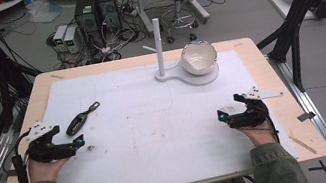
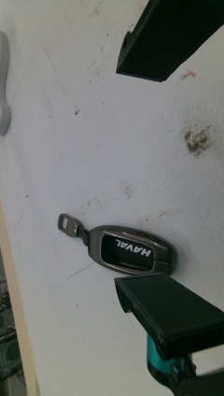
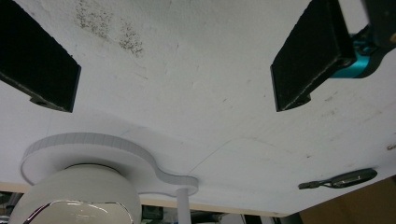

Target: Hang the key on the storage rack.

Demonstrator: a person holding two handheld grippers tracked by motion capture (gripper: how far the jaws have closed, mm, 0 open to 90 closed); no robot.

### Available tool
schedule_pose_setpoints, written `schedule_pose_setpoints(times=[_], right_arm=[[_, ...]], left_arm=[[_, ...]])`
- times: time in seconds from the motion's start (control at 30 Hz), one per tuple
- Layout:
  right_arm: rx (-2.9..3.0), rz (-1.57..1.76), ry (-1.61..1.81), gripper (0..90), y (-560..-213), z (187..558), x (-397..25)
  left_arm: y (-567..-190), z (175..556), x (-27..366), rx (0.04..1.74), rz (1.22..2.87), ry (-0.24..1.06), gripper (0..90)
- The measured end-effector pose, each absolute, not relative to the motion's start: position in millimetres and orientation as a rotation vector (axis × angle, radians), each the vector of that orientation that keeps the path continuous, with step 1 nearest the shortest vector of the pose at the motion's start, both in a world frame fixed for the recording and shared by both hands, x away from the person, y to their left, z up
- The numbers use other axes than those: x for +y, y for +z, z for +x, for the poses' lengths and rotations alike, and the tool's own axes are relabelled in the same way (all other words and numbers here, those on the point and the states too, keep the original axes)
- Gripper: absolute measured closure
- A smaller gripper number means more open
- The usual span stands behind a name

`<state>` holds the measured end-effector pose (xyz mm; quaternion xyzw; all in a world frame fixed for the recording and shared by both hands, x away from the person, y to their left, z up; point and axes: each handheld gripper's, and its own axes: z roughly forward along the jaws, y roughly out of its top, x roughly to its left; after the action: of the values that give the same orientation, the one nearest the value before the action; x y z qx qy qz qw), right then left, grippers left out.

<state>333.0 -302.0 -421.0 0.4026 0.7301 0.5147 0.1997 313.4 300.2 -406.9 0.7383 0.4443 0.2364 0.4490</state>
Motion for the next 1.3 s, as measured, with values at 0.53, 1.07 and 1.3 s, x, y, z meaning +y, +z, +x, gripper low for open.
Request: schedule_pose_setpoints(times=[0.53, 1.07, 1.3], right_arm=[[2.069, 1.136, 1.408, 0.5, -422.4, 333.8, -300.3], [2.069, 1.125, 1.402, 0.5, -422.2, 333.7, -299.8], [2.067, 1.132, 1.401, 0.6, -422.3, 333.6, -299.8]], left_arm=[[-406.4, 344.0, 291.9, 1.126, 1.917, 0.511, 1.7], [-396.3, 390.2, 281.2, 1.110, 1.998, 0.486, 1.8], [-388.1, 407.5, 280.1, 1.086, 2.035, 0.481, 3.2]])
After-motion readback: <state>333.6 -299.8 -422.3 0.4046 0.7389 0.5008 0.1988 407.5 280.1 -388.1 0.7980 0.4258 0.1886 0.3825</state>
